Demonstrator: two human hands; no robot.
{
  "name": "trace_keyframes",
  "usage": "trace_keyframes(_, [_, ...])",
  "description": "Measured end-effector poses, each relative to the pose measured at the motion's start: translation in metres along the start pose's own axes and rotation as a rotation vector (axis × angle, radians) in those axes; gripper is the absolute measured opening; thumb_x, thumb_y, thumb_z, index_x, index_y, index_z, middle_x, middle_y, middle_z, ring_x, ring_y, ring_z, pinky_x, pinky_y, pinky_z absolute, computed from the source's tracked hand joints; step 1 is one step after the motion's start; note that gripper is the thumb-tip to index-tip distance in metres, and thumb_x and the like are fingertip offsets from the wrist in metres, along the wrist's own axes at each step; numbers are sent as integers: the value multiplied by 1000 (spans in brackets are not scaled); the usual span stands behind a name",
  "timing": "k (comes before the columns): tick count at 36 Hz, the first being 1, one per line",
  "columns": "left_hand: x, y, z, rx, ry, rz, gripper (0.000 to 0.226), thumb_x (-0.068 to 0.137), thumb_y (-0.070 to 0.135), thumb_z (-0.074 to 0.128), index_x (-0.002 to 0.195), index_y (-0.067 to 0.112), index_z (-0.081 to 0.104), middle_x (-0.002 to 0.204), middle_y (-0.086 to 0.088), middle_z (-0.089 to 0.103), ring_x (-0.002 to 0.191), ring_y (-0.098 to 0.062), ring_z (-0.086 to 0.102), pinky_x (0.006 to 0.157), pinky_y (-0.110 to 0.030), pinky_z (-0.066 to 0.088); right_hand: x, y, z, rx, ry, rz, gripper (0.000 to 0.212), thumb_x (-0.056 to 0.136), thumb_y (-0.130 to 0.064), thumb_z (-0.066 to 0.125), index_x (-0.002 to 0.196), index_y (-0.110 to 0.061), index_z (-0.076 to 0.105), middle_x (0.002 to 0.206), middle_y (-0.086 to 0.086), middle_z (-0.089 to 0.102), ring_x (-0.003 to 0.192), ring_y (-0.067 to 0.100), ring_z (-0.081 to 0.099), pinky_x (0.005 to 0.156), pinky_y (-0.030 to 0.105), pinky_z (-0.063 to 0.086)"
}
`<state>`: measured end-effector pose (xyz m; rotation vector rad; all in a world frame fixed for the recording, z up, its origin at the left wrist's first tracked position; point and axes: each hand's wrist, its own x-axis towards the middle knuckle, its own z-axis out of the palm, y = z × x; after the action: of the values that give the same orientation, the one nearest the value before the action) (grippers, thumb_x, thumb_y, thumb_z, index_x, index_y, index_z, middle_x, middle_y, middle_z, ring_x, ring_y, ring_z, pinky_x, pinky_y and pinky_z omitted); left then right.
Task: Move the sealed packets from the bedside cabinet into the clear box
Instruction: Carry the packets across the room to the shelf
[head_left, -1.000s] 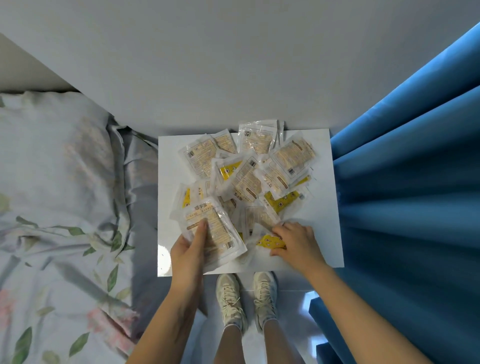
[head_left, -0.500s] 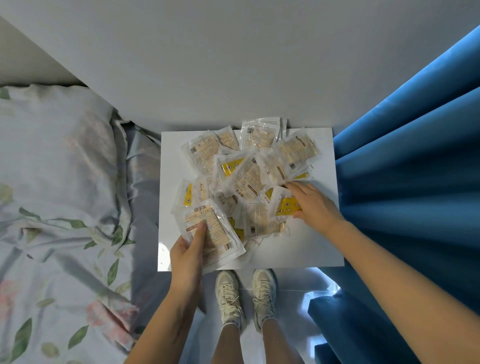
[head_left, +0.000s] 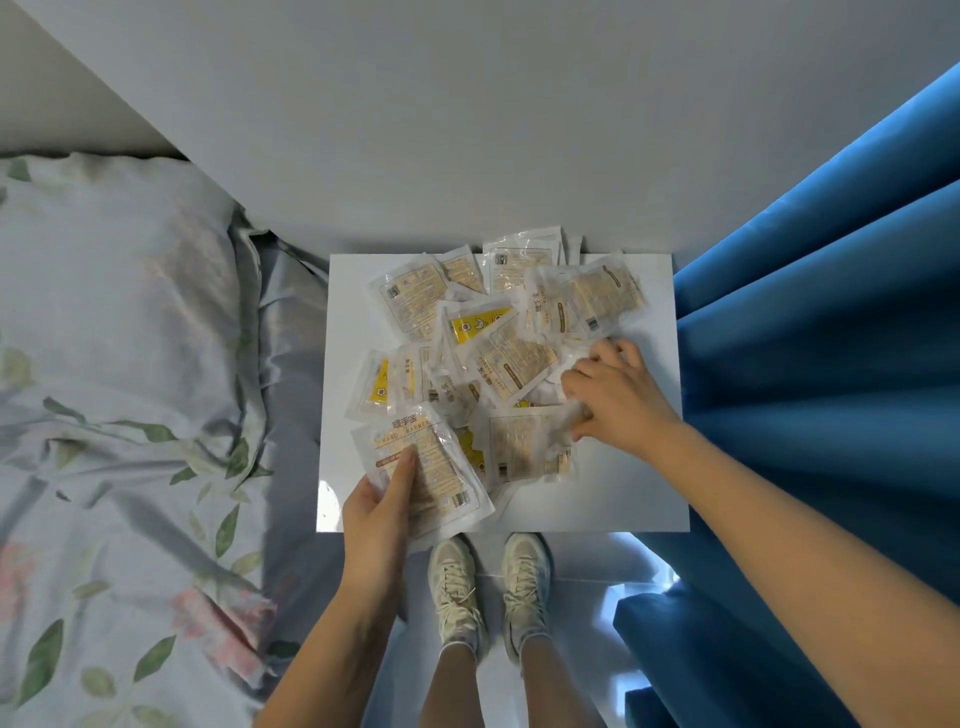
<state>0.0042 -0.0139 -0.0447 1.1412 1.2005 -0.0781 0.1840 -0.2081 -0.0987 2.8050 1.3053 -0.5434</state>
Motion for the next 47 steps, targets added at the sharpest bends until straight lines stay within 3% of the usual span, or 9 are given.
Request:
trace_keyframes(3, [0, 2, -1, -11, -1, 20, 18, 92, 28, 60, 100, 17, 70, 93, -1, 76, 88, -19, 73, 88, -42, 54, -13, -7, 2, 186, 90, 71, 33, 67, -26, 80, 75, -21, 48, 79, -2, 66, 105, 30, 55, 90, 35, 26])
trace_keyframes(8, [1, 5, -3, -49, -3, 31, 18, 91, 28, 60, 102, 17, 70, 95, 0, 76, 91, -18, 72, 87, -39, 54, -29, -29, -10, 935, 158, 580, 35, 81, -25, 73, 112, -16, 59, 94, -6, 64, 87, 15, 60, 75, 28, 49])
trace_keyframes(12, [-3, 10, -5, -49, -23, 47, 15, 91, 25, 59, 100, 18, 70, 93, -1, 76, 88, -18, 72, 84, -38, 53, -45, -51, -26, 1653, 271, 878, 10, 88, -26, 64, 98, -24, 65, 94, -5, 72, 93, 17, 68, 87, 42, 54])
trace_keyframes(15, [-12, 17, -9, -26, -60, 80, 17, 90, 21, 60, 100, 12, 70, 94, -7, 76, 88, -23, 72, 84, -40, 54, -63, -69, -45, 1877, 247, 880, 14, 81, -35, 63, 92, -30, 70, 95, -6, 75, 91, 17, 71, 82, 45, 56])
trace_keyframes(20, [-53, 32, -16, -36, -146, 141, 12, 89, 10, 60, 96, 11, 69, 88, -5, 76, 79, -18, 73, 65, -26, 57, -92, -98, -81, 1856, 218, 884, 19, 84, -20, 64, 103, -21, 67, 96, 0, 75, 88, 20, 72, 75, 46, 58])
trace_keyframes(28, [-164, 67, -64, -29, -35, 306, 25, 82, 25, 65, 103, 12, 69, 97, -3, 75, 90, -20, 72, 74, -29, 57, -127, -146, -182, 1679, 156, 649, 35, 71, -21, 71, 106, -19, 66, 95, -3, 75, 88, 16, 72, 79, 38, 58])
trace_keyframes(32, [-221, 67, -100, -136, 30, 320, 29, 73, 23, 69, 99, 8, 70, 93, -8, 76, 88, -26, 72, 70, -29, 57, -149, -178, -221, 1585, 48, 551, 18, 78, -11, 71, 96, -12, 70, 85, 4, 76, 79, 20, 73, 72, 38, 56])
trace_keyframes(40, [-342, 45, -198, -425, 353, 344, 28, 69, 20, 76, 95, 11, 70, 91, -12, 75, 87, -32, 72, 75, -38, 58, -193, -306, -298, 1415, -174, 267, 11, 77, -12, 73, 87, -10, 71, 76, 5, 76, 70, 20, 73, 73, 47, 59])
trace_keyframes(47, [-450, -26, -287, -664, 659, 407, 26, 66, 27, 72, 89, 17, 70, 90, -6, 76, 80, -21, 73, 71, -34, 55, -253, -452, -312, 1274, -384, -69, 18, 76, -18, 74, 91, -11, 69, 79, 1, 76, 73, 16, 73, 61, 27, 60])
